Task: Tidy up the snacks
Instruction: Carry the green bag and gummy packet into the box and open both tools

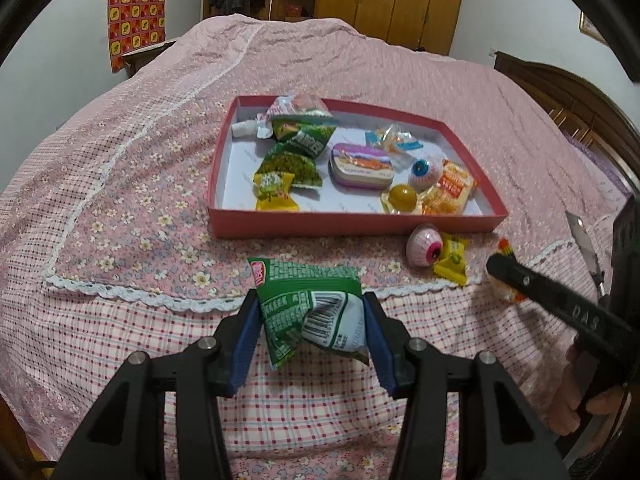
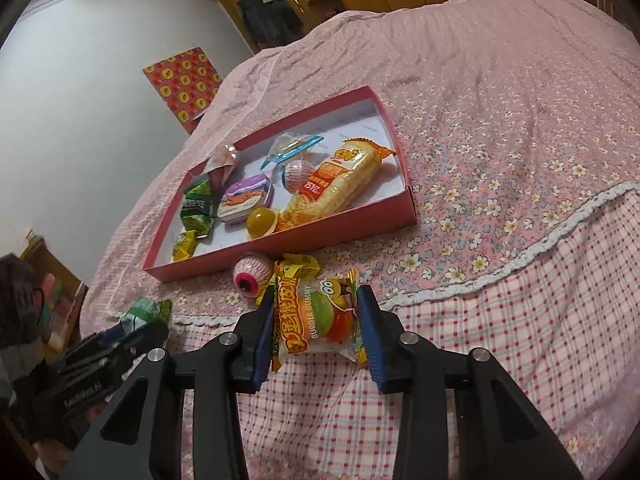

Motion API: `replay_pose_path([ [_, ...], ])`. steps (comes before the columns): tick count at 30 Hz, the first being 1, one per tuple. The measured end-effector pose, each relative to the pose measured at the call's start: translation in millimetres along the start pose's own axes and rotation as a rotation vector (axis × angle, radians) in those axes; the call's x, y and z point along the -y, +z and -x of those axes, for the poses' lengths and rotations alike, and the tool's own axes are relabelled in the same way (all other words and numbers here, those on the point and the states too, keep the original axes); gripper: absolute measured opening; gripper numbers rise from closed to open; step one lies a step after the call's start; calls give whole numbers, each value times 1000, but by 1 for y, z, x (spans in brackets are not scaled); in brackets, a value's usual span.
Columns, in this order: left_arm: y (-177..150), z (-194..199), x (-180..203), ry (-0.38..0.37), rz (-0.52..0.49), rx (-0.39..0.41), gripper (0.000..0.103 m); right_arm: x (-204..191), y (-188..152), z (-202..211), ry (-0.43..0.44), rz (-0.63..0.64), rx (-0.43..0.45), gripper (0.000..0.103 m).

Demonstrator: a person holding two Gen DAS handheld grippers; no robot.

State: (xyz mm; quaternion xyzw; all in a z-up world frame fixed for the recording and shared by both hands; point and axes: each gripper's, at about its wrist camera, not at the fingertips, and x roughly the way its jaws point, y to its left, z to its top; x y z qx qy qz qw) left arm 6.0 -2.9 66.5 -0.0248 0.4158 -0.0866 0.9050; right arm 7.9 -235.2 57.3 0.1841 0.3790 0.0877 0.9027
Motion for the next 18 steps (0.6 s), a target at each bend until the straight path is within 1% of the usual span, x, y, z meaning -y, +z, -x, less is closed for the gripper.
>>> replay_pose_path([
  [8,14,10,0,0,-3,35,52,-4,5,15,17,6,33,39],
  [18,36,11,-5,-11,7,56,52,-6,14,26,7,37,56,39],
])
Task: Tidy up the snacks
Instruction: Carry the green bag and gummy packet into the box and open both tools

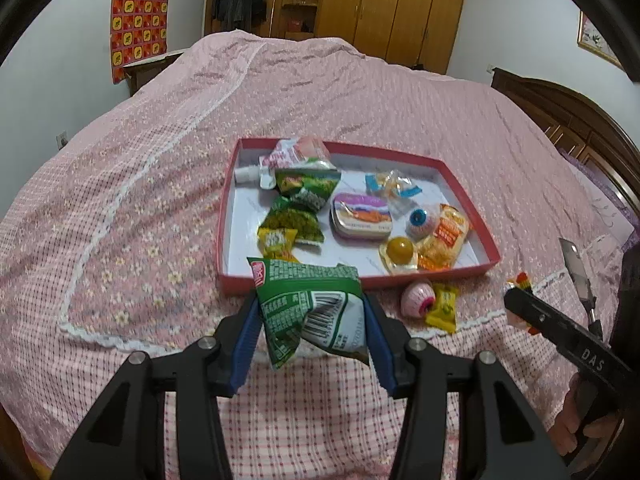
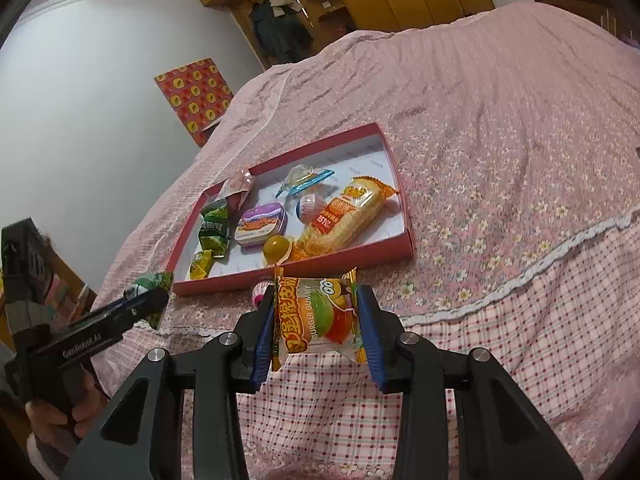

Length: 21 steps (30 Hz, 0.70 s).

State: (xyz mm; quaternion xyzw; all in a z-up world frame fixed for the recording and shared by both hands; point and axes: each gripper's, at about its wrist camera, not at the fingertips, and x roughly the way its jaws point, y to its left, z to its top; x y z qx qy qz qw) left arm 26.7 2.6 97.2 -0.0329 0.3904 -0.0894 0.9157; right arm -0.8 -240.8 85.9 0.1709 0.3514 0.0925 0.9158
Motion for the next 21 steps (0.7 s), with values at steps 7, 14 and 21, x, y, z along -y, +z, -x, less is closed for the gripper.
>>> replay_pose_path([
  [7,14,-6,-3,2,3,4,52,-5,6,-1,-2,25,6,39],
  [14,24,-19,0,-10,1,-5,52,-5,10,-8,-10,37,-3,39],
  [21,32,-36,-1,-12,3,-21,52,-6,20,-18,-23,67,-8,39],
])
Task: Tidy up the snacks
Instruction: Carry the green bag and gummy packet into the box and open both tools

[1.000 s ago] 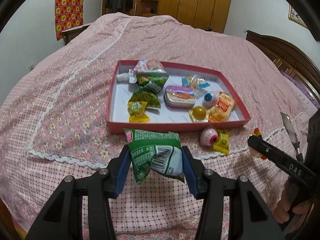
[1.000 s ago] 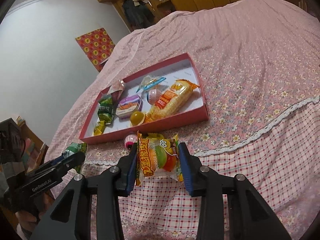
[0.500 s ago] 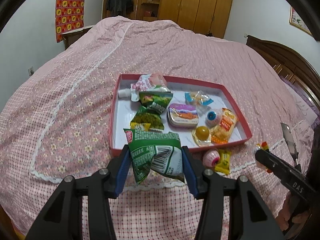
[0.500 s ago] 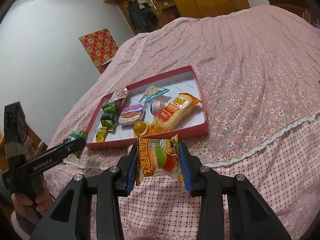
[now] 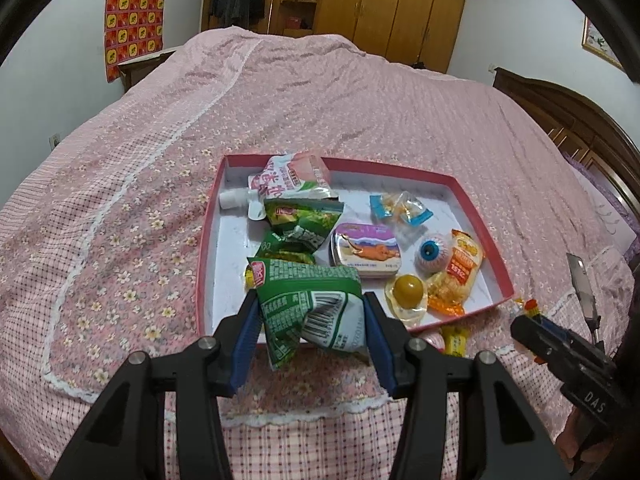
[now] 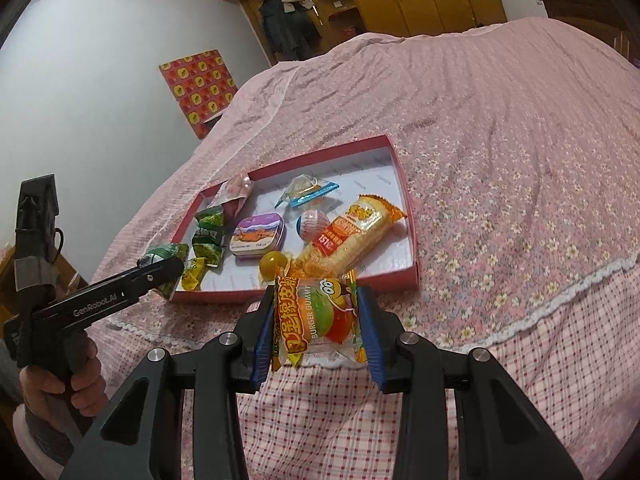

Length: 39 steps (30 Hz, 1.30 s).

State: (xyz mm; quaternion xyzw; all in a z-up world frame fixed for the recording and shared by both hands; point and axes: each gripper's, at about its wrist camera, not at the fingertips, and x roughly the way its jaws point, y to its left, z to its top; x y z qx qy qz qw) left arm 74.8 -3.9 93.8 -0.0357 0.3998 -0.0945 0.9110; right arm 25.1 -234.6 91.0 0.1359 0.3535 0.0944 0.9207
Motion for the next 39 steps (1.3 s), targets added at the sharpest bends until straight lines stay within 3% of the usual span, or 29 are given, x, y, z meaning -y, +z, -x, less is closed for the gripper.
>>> replay_pose_path([
  [9,6,-29,-2,0,9,-29,52,-5,16,-12,-26,55,1,39],
  [17,11,-41,-5,41,-10,-5,52,-2,31,-29,-33,58,-6,39],
  [24,14,-57,-18,39,32,-16,52,4,48,-47,-48,53,4,39],
  [29,15,-64,-13,86,-10,-5,52,8,64,-64,-73,52,19,39],
  [39,14,-71,-9,105,-52,19,53,7,79,-95,-156,98,37,40],
])
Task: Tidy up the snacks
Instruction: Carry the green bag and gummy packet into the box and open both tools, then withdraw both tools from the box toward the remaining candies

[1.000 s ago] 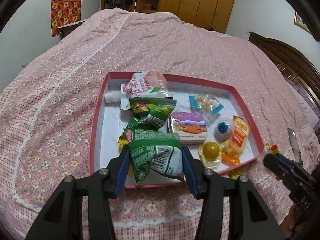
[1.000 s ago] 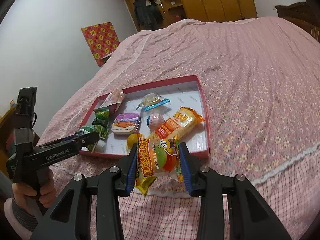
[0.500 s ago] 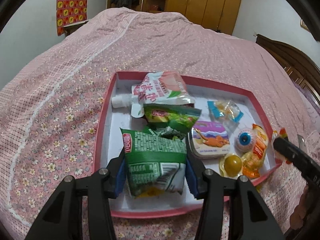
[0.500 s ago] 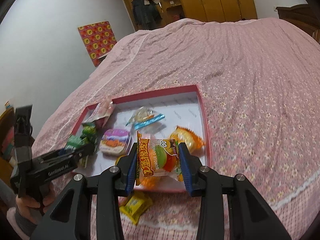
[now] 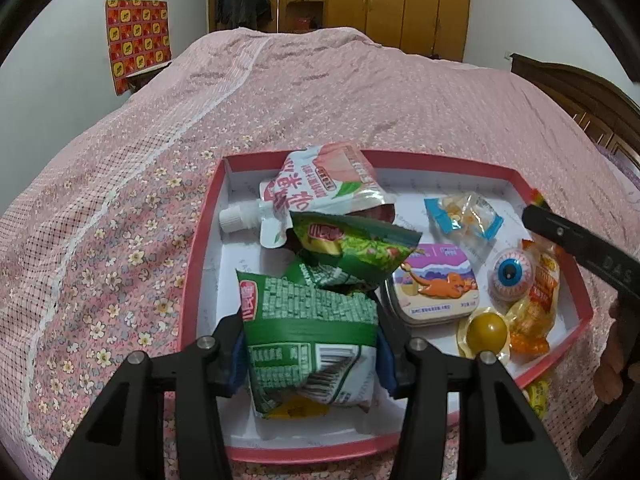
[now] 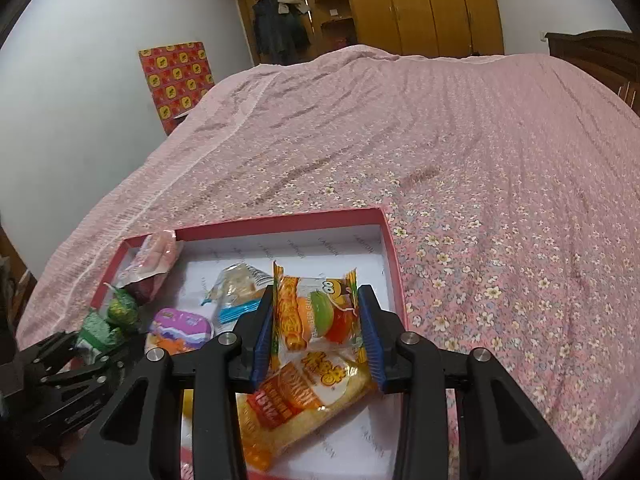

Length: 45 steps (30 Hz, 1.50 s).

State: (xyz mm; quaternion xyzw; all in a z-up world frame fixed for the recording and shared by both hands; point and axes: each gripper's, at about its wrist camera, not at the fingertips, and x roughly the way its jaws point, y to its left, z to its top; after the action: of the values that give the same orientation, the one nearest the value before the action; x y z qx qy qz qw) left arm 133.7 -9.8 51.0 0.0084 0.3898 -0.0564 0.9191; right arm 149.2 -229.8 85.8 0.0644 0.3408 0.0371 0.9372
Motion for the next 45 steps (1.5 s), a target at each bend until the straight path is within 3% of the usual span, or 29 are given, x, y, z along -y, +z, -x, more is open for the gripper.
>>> replay_pose_path([
  [10,-1,-1,5,12,-17,10,54,5,-2,-9,3,-14,1,44],
  [18,0,2,7,-15,-15,-9,63,2,-4,-2,32,-16,1,57],
  [24,-5,12,5,-54,0,-48,67,4,-8,19,68,-31,6,57],
  [45,-20,74,20,-119,-3,-27,73,2,-44,85,129,-79,-7,57],
])
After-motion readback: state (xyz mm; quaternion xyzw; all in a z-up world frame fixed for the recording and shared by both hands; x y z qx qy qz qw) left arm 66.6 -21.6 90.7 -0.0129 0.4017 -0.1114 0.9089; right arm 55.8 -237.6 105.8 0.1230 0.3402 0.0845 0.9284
